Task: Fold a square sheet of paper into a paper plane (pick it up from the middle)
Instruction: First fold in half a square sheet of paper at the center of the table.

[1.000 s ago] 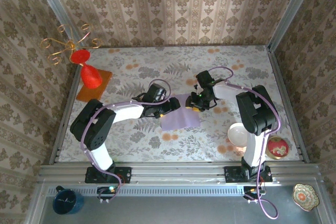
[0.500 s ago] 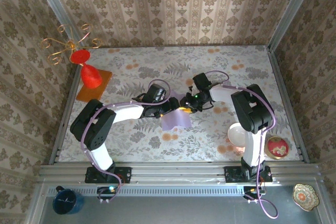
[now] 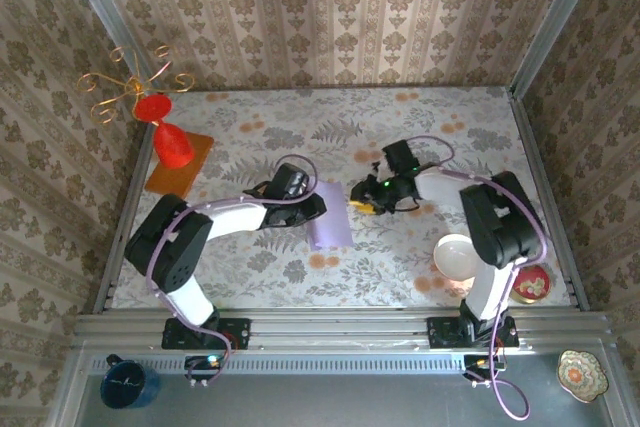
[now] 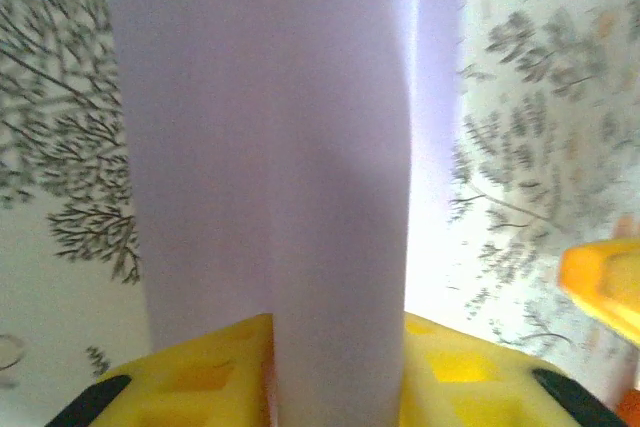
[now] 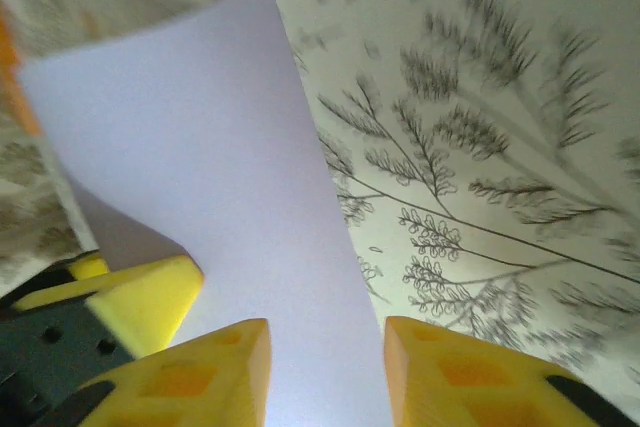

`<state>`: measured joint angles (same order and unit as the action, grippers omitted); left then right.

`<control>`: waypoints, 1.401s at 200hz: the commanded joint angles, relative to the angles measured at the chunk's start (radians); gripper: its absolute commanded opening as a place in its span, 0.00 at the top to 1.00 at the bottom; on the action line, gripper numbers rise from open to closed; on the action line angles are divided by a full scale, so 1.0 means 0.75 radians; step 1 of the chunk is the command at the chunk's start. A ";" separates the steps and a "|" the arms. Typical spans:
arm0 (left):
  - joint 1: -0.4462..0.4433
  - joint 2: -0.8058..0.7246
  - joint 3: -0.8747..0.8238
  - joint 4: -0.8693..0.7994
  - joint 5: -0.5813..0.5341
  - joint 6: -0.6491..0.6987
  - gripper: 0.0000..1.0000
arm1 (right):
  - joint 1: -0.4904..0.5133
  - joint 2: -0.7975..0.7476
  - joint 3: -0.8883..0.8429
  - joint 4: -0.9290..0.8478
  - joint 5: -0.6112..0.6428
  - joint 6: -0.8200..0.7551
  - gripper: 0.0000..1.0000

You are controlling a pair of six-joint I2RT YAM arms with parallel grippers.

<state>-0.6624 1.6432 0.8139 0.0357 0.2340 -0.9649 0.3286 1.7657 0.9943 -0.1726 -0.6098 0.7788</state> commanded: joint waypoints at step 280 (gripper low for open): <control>0.212 -0.297 0.077 0.328 0.600 -0.080 0.76 | -0.017 -0.359 0.023 0.354 -0.408 -0.036 0.48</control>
<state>-0.5087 1.4128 0.8581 0.2832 0.6903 -1.0504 0.3206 1.5169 0.9932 0.1394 -0.9272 0.7738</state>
